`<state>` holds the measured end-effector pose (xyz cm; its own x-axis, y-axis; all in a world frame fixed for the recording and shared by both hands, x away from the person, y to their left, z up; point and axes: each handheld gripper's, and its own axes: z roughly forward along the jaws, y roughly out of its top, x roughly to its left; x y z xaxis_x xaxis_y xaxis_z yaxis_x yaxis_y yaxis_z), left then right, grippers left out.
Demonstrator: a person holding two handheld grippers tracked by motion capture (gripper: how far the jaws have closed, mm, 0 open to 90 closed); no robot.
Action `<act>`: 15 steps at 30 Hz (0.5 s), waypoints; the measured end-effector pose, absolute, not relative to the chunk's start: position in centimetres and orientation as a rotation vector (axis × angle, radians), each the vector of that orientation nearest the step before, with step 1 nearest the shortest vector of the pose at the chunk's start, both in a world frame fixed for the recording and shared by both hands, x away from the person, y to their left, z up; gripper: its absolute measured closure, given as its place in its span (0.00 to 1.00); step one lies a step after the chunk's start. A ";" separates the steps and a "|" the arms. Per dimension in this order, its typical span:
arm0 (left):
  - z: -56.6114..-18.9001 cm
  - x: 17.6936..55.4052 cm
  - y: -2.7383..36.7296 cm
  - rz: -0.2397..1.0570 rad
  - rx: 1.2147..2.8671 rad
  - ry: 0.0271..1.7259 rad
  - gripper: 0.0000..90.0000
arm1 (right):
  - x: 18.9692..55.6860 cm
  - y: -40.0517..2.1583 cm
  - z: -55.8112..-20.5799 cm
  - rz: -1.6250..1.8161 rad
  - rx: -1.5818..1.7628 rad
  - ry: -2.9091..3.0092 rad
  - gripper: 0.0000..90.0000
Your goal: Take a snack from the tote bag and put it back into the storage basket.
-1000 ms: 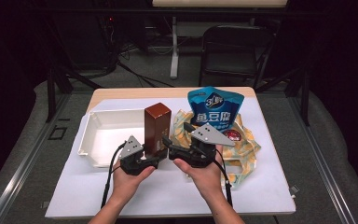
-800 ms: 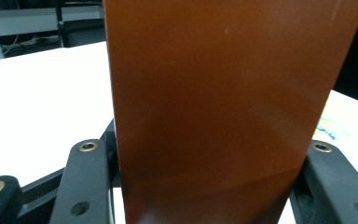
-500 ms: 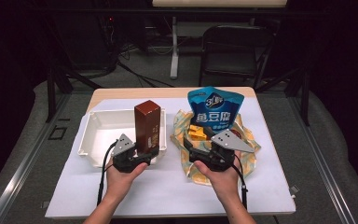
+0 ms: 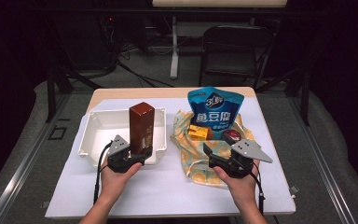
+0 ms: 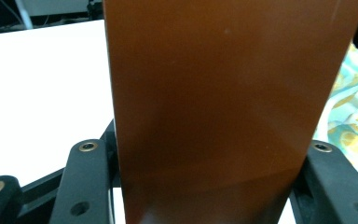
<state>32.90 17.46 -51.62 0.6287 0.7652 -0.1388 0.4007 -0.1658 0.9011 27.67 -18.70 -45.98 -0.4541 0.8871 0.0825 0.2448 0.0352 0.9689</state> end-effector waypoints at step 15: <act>-52.8 33.4 18.7 0.437 1.828 1.017 0.48 | 26.1 -22.9 -48.0 1.383 1.184 1.736 0.25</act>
